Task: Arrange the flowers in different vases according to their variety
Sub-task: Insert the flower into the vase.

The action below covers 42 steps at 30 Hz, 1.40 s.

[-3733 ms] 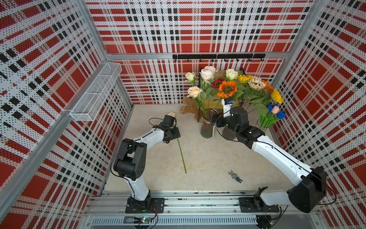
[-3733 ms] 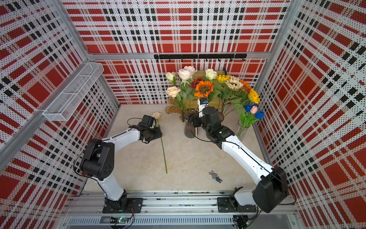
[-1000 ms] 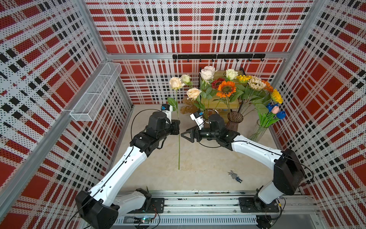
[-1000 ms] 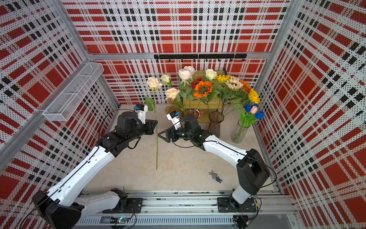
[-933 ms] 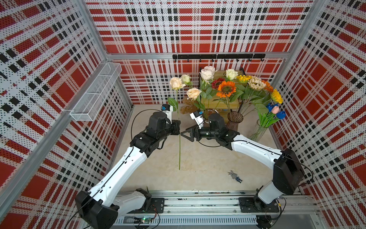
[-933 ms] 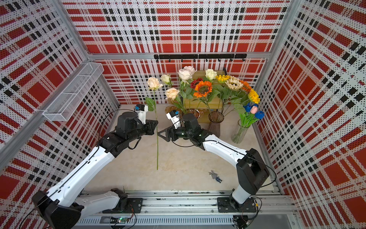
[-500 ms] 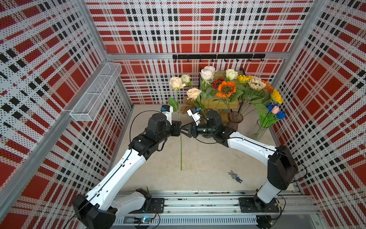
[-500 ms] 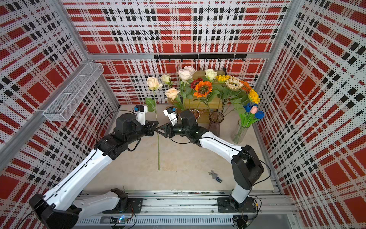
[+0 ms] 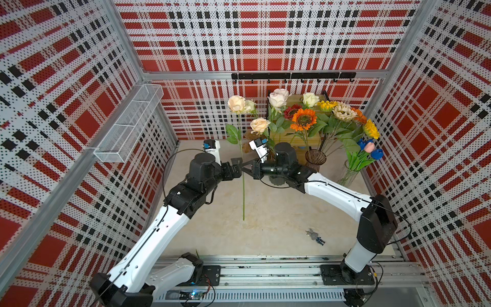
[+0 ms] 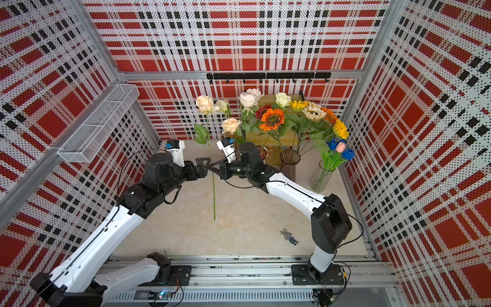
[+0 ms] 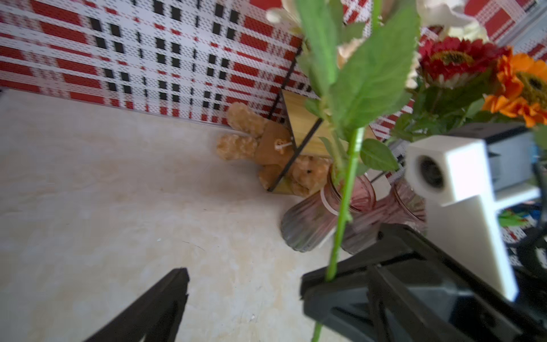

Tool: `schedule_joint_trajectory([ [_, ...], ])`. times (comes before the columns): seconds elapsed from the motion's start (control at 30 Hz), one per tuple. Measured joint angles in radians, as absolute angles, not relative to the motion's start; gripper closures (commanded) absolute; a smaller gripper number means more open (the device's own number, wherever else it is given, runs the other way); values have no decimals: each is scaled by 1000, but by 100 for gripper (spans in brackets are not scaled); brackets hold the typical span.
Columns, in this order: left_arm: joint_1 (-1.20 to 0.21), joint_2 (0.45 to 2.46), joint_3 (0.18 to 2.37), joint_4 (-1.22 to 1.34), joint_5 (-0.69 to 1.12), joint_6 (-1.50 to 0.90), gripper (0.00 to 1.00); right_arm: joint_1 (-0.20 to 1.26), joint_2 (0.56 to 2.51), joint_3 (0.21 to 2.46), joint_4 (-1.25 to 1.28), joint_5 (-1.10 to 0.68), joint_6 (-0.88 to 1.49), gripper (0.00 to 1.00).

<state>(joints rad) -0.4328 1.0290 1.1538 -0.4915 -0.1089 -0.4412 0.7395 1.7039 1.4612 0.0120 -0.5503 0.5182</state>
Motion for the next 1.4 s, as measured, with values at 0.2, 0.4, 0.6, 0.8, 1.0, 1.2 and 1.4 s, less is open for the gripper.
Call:
schedule_joint_trajectory([
  [0.2,-262,884,1052,-546,-115,-444,1,741,1669,1570,-126,-339,381,100],
  [0.4,-193,855,963,-579,-73,-452,1,741,1580,1574,-180,-57,209,100],
  [0.6,-190,867,953,-592,-52,-457,1,725,1468,1557,-124,170,27,100],
  [0.8,-188,871,953,-592,-46,-460,1,686,1391,1477,23,254,-71,100],
  [1.0,-184,868,949,-592,-42,-464,1,649,1413,1414,133,264,-112,100],
  [1.2,-180,857,947,-593,-39,-466,1,604,1462,1365,223,242,-109,100],
  [1.4,-172,847,946,-593,-36,-467,1,570,1487,1274,282,227,-55,100],
])
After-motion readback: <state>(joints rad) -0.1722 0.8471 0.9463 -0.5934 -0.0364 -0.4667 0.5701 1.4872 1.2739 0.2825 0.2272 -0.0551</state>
